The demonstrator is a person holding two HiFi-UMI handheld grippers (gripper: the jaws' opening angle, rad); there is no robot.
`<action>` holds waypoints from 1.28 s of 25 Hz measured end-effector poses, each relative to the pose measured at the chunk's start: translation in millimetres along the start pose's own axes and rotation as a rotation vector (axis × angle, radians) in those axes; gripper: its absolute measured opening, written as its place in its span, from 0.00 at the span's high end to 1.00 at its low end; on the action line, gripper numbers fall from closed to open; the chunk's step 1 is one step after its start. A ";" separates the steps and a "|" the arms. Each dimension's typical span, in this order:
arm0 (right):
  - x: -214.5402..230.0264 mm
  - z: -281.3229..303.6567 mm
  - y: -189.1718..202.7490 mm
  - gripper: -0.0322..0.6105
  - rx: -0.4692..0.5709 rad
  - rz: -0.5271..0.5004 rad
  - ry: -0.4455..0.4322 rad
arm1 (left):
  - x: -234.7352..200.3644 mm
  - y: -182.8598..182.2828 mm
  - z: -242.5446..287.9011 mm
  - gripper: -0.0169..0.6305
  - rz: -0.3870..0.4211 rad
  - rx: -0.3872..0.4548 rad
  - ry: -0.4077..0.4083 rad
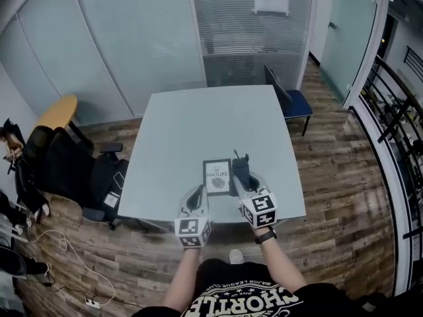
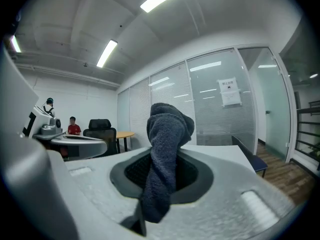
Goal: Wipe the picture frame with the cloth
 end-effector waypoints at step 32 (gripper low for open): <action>25.2 245.9 142.6 0.84 -0.658 -0.486 -0.391 | -84.7 213.1 133.0 0.96 -0.193 -0.520 0.104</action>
Point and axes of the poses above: the fingertips, and each gripper's own axes: z forward along the fingers, x to its right, y out of its underside, the point moved 2 cm from there along -z, backward along the fingers, and after that the axes turned 4 degrees about z, right-handed, at the moved point
